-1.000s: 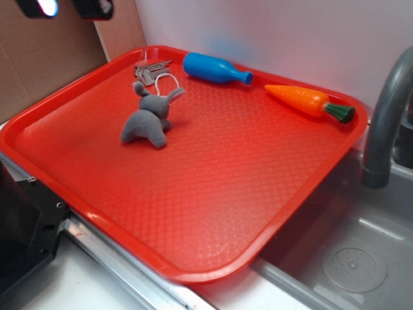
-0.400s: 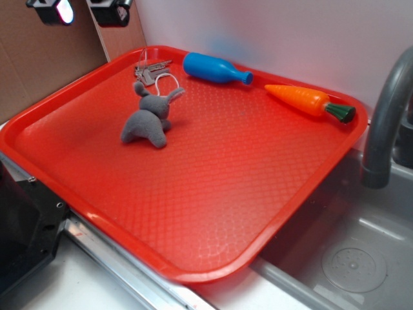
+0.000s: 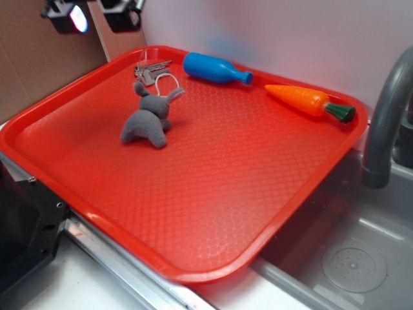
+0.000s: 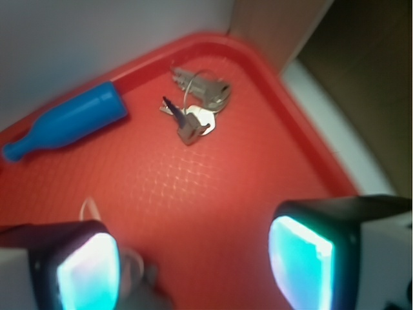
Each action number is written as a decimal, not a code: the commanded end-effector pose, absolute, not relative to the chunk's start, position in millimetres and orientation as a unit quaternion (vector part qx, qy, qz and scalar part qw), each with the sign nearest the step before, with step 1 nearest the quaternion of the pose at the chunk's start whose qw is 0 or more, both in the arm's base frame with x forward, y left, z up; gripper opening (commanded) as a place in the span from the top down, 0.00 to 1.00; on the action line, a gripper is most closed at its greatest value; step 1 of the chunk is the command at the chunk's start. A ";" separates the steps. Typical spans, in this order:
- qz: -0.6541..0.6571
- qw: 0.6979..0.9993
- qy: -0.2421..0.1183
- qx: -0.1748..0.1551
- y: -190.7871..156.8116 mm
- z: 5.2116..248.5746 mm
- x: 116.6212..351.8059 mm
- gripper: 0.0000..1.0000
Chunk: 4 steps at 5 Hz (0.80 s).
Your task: Grab the silver keys.
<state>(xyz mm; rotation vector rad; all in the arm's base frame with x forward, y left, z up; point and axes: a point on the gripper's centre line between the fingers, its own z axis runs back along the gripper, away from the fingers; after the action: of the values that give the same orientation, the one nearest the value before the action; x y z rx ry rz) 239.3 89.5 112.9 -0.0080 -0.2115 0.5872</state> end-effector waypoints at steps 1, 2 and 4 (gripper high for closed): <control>0.340 0.932 -0.121 0.032 101.7 95.6 260.4 0.00; 0.315 0.937 -0.149 0.033 101.3 82.3 273.3 0.00; 0.319 0.936 -0.128 0.073 118.2 63.0 298.9 0.00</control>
<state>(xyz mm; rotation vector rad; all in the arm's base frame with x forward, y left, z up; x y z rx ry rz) 293.7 108.6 46.4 0.1465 -0.2065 0.6333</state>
